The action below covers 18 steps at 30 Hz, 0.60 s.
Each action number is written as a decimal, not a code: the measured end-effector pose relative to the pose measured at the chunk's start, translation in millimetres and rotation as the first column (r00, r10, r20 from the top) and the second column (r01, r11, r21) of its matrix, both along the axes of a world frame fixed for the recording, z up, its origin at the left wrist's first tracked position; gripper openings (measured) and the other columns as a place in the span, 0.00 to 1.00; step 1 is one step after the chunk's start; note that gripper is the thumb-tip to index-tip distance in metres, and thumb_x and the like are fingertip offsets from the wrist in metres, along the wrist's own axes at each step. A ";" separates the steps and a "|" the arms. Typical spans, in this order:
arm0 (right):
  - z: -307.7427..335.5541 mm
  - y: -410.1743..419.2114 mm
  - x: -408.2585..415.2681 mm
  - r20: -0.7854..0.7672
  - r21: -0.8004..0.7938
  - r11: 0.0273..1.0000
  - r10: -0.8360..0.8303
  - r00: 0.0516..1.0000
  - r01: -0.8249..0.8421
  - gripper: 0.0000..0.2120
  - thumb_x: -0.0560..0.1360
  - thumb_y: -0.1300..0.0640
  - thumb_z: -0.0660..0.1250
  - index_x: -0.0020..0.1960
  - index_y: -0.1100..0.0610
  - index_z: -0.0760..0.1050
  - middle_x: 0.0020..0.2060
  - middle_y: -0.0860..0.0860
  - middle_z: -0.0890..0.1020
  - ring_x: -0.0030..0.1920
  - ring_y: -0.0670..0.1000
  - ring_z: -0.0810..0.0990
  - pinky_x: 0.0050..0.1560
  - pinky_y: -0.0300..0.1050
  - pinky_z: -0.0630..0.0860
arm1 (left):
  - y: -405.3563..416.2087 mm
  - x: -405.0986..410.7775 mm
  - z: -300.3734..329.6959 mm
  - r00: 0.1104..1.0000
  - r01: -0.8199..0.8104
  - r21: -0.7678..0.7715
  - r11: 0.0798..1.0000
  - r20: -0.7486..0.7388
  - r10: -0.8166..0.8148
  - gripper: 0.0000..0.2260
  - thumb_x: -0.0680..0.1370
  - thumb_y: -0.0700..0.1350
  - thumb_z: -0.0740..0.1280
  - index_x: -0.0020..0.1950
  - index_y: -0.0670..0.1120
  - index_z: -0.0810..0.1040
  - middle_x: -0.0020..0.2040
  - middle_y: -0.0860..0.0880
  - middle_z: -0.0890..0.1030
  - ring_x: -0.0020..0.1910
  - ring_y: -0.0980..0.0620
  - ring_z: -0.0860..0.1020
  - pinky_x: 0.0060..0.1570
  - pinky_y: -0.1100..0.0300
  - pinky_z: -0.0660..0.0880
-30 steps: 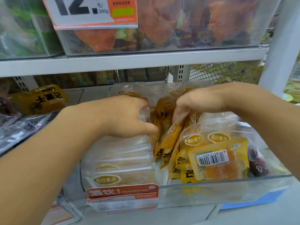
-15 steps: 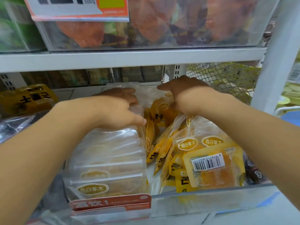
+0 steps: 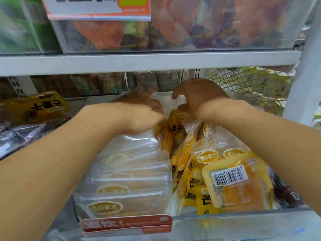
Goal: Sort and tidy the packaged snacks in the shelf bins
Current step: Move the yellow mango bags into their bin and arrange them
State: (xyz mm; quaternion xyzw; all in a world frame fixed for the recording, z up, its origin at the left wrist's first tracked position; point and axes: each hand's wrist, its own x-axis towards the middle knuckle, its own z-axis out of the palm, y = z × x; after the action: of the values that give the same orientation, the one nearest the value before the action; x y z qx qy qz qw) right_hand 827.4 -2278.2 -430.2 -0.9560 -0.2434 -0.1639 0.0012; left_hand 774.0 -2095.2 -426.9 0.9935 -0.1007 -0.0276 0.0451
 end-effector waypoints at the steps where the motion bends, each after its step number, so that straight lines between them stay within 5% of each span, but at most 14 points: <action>1: -0.1 0.1 -0.1 0.007 0.009 1.000 -0.018 1.000 0.018 0.16 0.77 0.52 0.70 0.64 0.46 0.77 0.67 0.51 0.76 0.65 0.57 0.75 0.63 0.52 0.73 | 1.5 -0.4 -0.8 1.000 -0.002 0.006 1.000 0.005 0.002 0.20 0.82 0.61 0.54 0.74 0.67 0.65 0.82 0.58 0.40 0.81 0.50 0.39 0.79 0.45 0.45; 5: -0.2 3.8 2.3 -0.008 -0.064 0.995 -0.075 0.997 0.074 0.09 0.78 0.51 0.69 0.57 0.51 0.80 0.60 0.54 0.79 0.58 0.59 0.78 0.58 0.54 0.77 | 1.7 -0.6 -2.9 1.000 -0.001 0.063 0.998 0.023 -0.001 0.25 0.82 0.63 0.53 0.79 0.64 0.57 0.82 0.57 0.41 0.81 0.51 0.42 0.79 0.48 0.44; 9: 3.5 10.2 1.8 -0.186 0.007 0.998 0.067 0.980 -0.067 0.14 0.79 0.52 0.68 0.64 0.46 0.76 0.69 0.48 0.73 0.67 0.55 0.72 0.66 0.52 0.70 | 3.6 -1.9 -5.8 0.999 -0.022 0.054 0.998 0.038 0.020 0.30 0.80 0.67 0.52 0.80 0.63 0.50 0.82 0.56 0.45 0.81 0.51 0.45 0.79 0.49 0.46; 12: -0.7 20.9 1.7 -0.203 -0.024 0.998 0.054 0.978 -0.060 0.19 0.78 0.54 0.69 0.68 0.49 0.73 0.68 0.50 0.73 0.66 0.56 0.73 0.58 0.46 0.70 | 4.8 0.2 -8.6 0.999 -0.015 0.060 0.998 0.054 0.012 0.32 0.78 0.68 0.52 0.80 0.63 0.48 0.82 0.56 0.45 0.81 0.50 0.46 0.79 0.48 0.49; 15: 0.7 20.0 -0.8 -0.083 0.096 0.995 0.038 0.996 -0.030 0.17 0.68 0.54 0.78 0.56 0.49 0.80 0.64 0.53 0.73 0.64 0.58 0.73 0.61 0.51 0.74 | 5.2 0.7 -7.4 0.995 0.004 0.048 0.999 0.095 -0.009 0.26 0.80 0.64 0.56 0.78 0.63 0.58 0.82 0.54 0.46 0.81 0.50 0.46 0.79 0.47 0.49; 18: 11.0 8.2 -7.1 -0.154 0.055 0.993 0.111 0.982 -0.104 0.12 0.64 0.56 0.81 0.41 0.44 0.80 0.49 0.47 0.78 0.53 0.52 0.78 0.46 0.42 0.74 | 3.9 -3.1 -4.2 0.978 0.146 -0.008 0.989 0.155 -0.143 0.15 0.79 0.59 0.58 0.65 0.62 0.75 0.80 0.51 0.59 0.78 0.47 0.58 0.76 0.49 0.59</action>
State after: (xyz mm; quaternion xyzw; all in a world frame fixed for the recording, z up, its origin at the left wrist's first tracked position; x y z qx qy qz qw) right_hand 820.3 -2270.0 -419.2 -0.9510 -0.2901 -0.0934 0.0513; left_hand 770.9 -2091.3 -431.1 0.9823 -0.1758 0.0470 0.0448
